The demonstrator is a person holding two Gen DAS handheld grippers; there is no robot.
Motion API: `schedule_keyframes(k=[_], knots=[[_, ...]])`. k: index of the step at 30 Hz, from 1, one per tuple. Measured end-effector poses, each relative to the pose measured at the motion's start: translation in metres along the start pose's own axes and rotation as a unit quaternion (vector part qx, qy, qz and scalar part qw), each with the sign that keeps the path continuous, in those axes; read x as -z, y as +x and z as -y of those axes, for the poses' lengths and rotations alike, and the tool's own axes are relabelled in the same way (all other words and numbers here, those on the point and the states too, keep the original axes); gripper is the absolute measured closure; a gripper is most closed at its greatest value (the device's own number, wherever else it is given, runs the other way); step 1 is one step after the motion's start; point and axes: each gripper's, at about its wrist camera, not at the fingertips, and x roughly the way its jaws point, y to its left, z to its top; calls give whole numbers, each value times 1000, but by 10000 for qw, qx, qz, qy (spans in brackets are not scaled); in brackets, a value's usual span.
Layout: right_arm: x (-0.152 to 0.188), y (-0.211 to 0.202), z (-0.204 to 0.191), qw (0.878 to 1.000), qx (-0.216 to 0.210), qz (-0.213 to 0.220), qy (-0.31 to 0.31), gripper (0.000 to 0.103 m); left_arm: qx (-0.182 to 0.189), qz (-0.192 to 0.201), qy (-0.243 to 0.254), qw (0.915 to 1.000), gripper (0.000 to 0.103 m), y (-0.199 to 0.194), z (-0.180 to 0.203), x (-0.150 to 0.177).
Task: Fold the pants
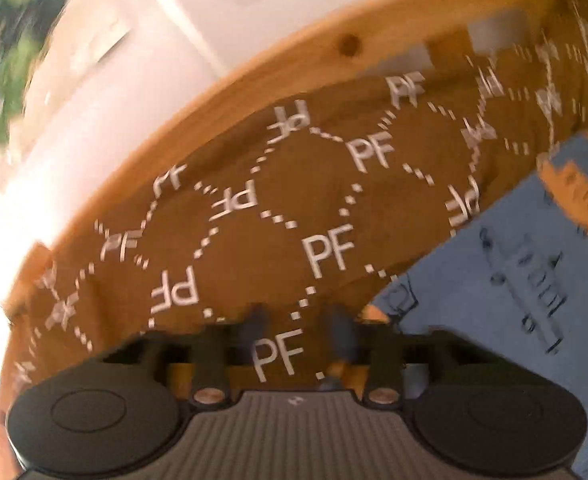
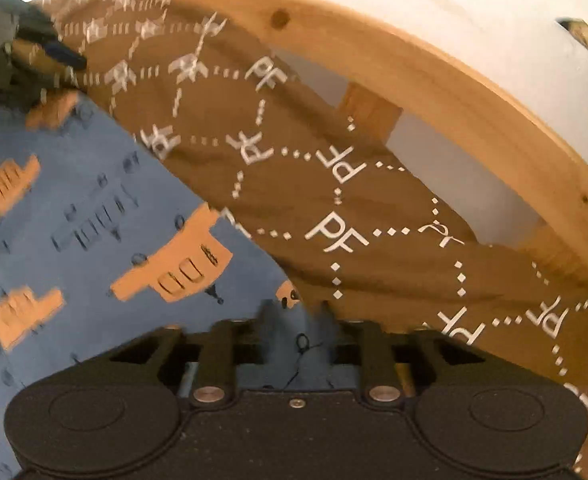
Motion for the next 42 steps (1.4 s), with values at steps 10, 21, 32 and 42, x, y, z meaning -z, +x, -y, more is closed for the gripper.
schedule_keyframes(k=[10,21,32,42], knots=[[-20,9,2,9984,-568,-22,-24,38,1491,29,-54,9888,40,-7,-52,9],[-14,25,6,9984,-495,-262,60,74,1942,-579,-245,9790,100,13,-44,11],[10,-41,-21,9968,-54,800,28,101,986,506,3,9938,103,-65,-25,34],[121,-155,-103,9860,37,1604,-460,101,271,2213,1022,9694,103,-171,38,151]])
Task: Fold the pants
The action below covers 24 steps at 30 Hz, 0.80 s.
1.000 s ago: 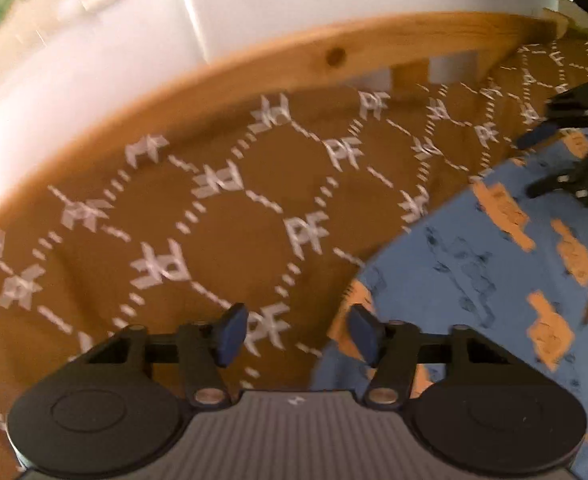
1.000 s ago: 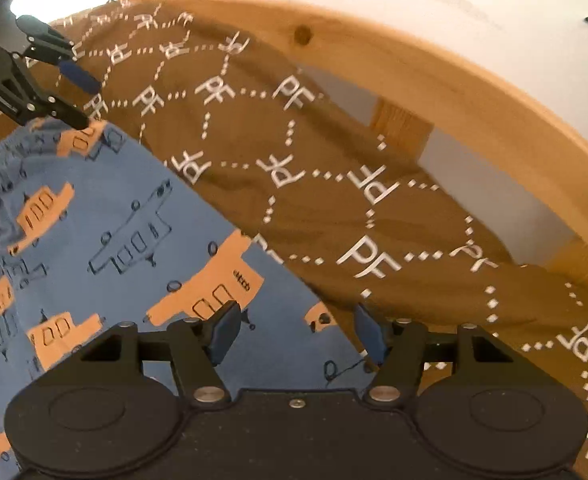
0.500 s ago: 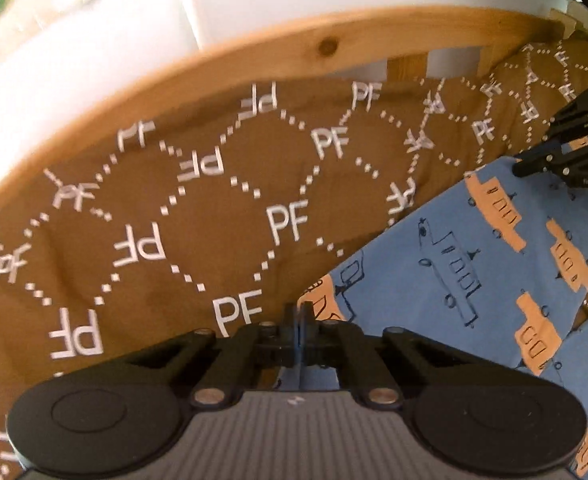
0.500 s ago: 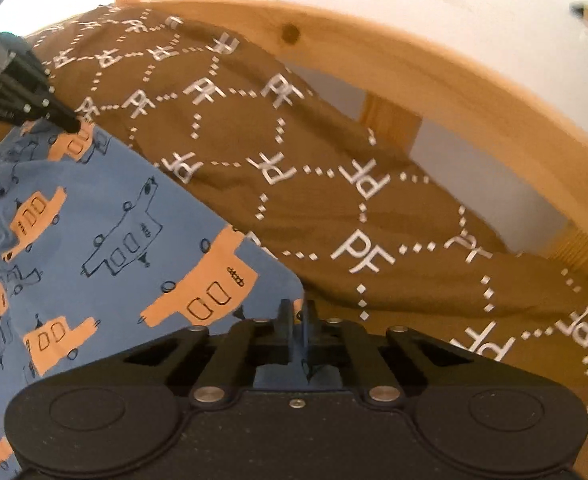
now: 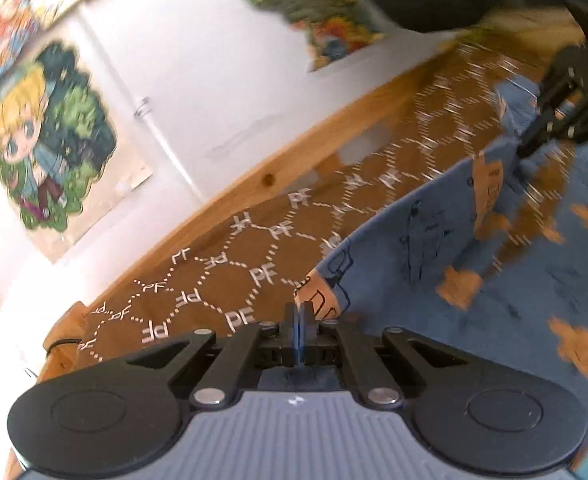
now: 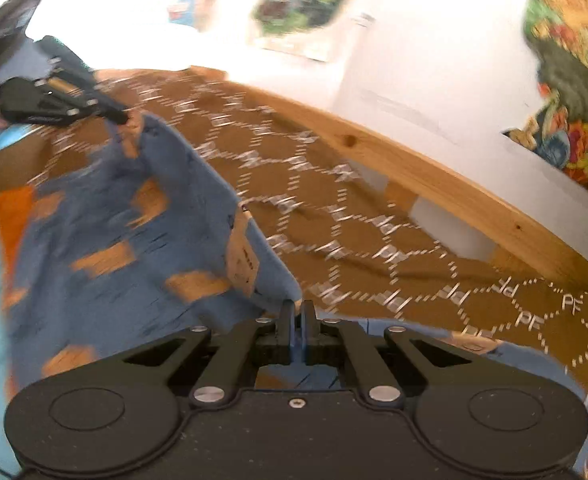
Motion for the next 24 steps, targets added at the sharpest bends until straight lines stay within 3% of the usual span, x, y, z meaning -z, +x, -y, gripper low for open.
schedule_keyframes(k=[6,12,16,19,21,24], knots=[[43,-45,-57,9989,-324,-291,-199,102,234,-274,422,9985,103,-35,38,42],[79,-41,-105,9969,-448,-604,-234,102,33,-639,879,9941,103,-40,80,73],[86,-38,-115,9968,-357,-634,-319,102,-351,-609,600,9957,103,-38,89,83],[87,-38,-114,9972,-307,-623,-274,102,-619,-437,1156,9904,102,-41,104,83],[87,-38,-116,9973,-276,-610,-288,102,-654,-434,1438,9865,103,-42,107,81],[86,-40,-117,9974,-272,-584,-327,102,-518,-507,1194,9902,103,-46,100,81]])
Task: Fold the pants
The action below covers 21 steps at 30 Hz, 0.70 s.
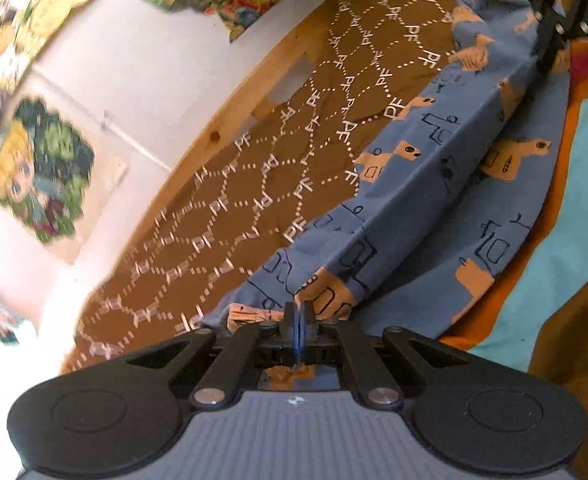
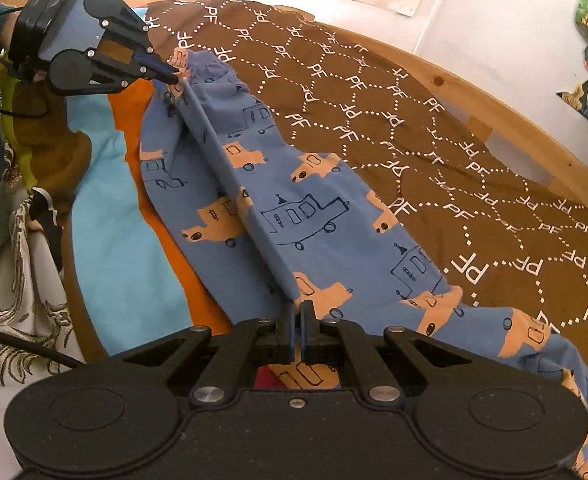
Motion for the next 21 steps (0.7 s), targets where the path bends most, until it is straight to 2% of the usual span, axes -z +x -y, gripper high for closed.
schedule_keyframes(k=[11,14,15,16,18,19,21], knots=[[5,-2,-7,9995,-102,-166,-264,102,673,-357,-103,9970,103,0,-3,8],[9,1,-9,9993,-110,-213,-286,98,893,-415,-350,9945,93,0,-9,11],[9,0,-8,9994,-126,-190,-251,95,954,-384,-585,9930,82,-3,-16,11],[8,-3,-6,9996,-147,-159,-195,88,1047,-278,-959,9895,68,-8,-27,11],[6,-11,0,9999,-44,-36,-83,73,1181,28,-1716,9781,55,-20,-49,11],[5,-15,2,10000,25,26,-7,62,1210,137,-2116,9698,54,-23,-60,11],[3,-18,10,9996,86,143,243,58,1159,138,-2763,9540,54,-23,-76,11]])
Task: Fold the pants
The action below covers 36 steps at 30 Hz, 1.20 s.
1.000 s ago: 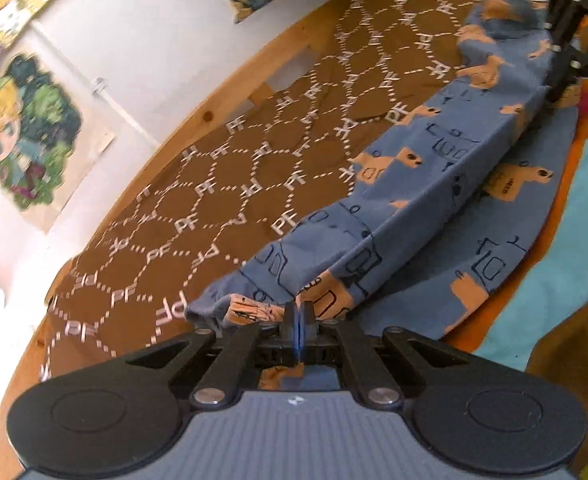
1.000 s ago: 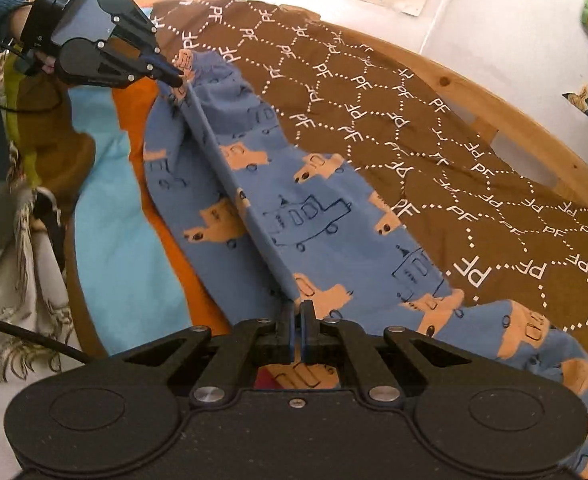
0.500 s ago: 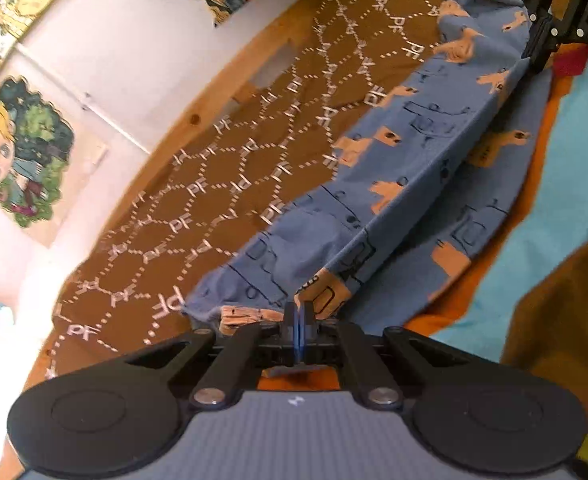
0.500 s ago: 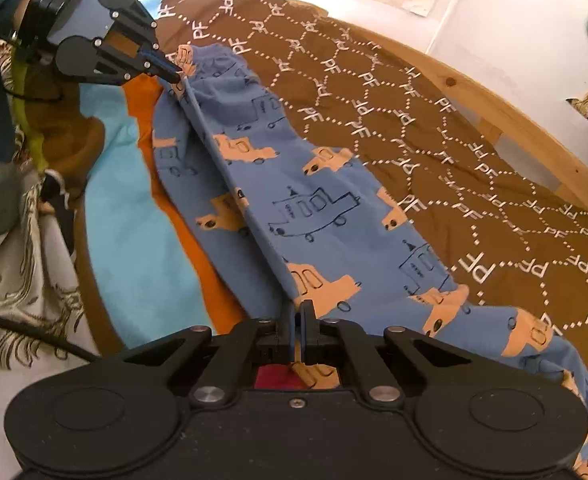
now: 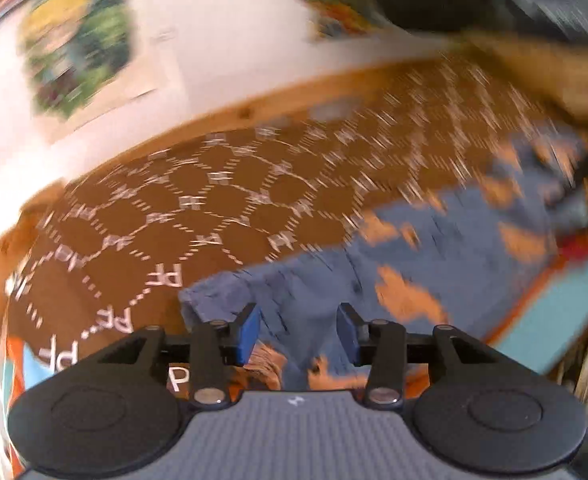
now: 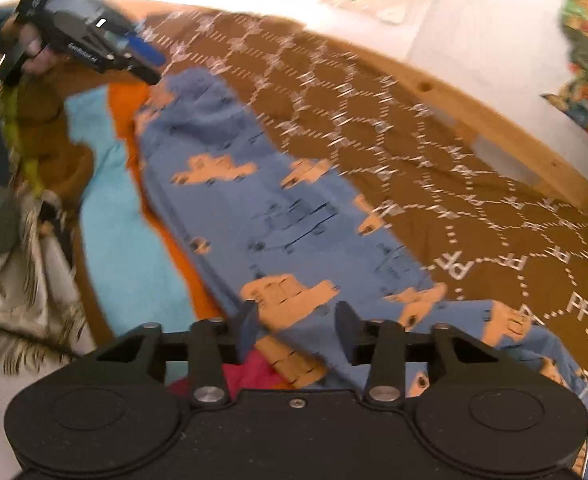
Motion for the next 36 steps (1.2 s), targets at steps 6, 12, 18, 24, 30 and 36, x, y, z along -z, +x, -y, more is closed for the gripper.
schedule_keyframes(k=[6,12,18,24,30,36], knots=[[-4,10,2,9997,-108,-11,237,56,-767,-822,-431,9927,58,25,-13,1],[-1,12,-10,9998,-202,-86,14,55,-870,-907,-438,9911,88,33,-9,3],[3,18,-8,9994,-66,-278,213,55,-1555,-1067,-412,9812,90,37,-13,6],[8,17,-10,9990,55,-372,243,52,-1603,-972,-405,9814,64,31,-8,9],[20,7,6,9961,335,-476,667,32,-878,-243,-592,9941,18,19,13,-12],[48,-27,51,9554,1105,-199,2731,11,452,-93,254,9986,4,60,108,-43]])
